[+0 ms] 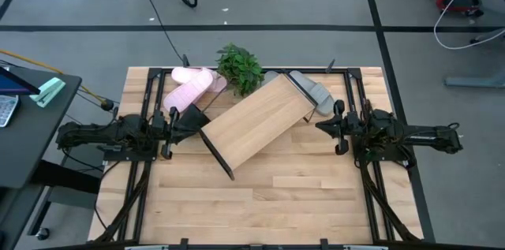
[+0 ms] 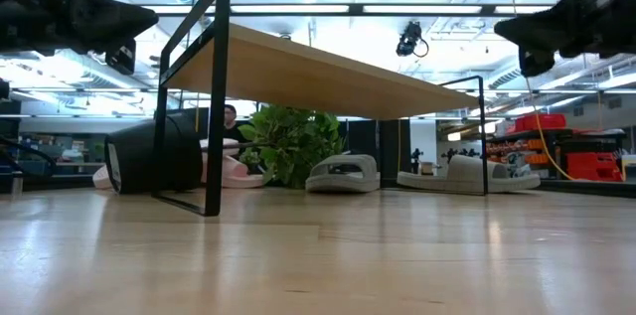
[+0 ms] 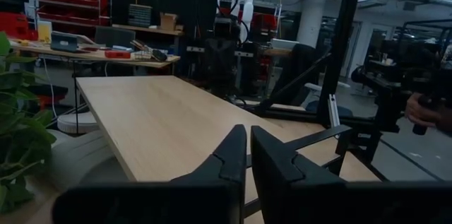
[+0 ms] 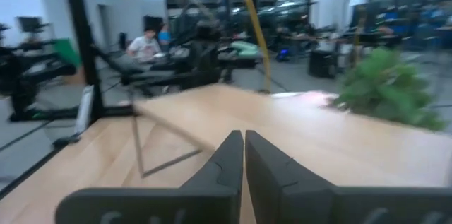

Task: Pick and place slides into the shelf
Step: Put the right gray slides on the shelf

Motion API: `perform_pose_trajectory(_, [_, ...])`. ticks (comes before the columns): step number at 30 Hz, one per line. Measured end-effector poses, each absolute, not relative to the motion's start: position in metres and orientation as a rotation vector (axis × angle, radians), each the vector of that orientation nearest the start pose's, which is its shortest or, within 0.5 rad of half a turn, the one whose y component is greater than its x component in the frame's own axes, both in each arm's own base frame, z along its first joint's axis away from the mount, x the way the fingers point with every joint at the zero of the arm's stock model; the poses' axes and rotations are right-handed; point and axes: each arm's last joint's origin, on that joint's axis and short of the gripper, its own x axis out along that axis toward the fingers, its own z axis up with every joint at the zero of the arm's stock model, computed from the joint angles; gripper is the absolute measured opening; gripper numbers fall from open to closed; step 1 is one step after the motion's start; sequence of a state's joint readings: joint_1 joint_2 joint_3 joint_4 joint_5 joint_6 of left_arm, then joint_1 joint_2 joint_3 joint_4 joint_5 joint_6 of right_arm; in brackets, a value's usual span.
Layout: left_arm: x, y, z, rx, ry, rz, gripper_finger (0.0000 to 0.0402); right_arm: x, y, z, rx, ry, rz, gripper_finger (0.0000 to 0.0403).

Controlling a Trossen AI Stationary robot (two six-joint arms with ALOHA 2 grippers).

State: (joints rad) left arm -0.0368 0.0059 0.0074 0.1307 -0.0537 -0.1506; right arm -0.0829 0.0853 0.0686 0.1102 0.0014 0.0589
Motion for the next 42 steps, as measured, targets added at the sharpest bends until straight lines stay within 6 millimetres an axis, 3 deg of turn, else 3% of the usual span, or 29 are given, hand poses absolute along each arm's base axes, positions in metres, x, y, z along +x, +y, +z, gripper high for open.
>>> perform_pose_trajectory(5, [0.097,0.000,0.178,-0.212,-0.138,0.060,0.0035,0.086,-0.011,0.228,0.076,-0.075,-0.225,0.0044])
perform_pose_trajectory(11, [0.096,0.001,0.181,-0.215,-0.143,0.105,0.0034,0.062,-0.015,0.266,0.265,-0.032,-0.418,0.0076])
perform_pose_trajectory(19, [0.088,0.003,0.210,-0.152,-0.232,0.176,0.0033,0.043,-0.016,0.297,0.341,0.061,-0.530,0.0124])
perform_pose_trajectory(25, [0.080,0.005,0.230,-0.156,-0.268,0.212,0.0043,0.051,-0.018,0.307,0.351,0.181,-0.612,0.0153])
perform_pose_trajectory(32, [0.071,0.007,0.247,-0.151,-0.190,0.294,0.0040,0.071,-0.020,0.309,0.318,0.285,-0.649,0.0167])
perform_pose_trajectory(42, [0.080,0.008,0.273,-0.102,-0.106,0.361,0.0043,0.075,-0.028,0.302,0.339,0.360,-0.765,0.0168])
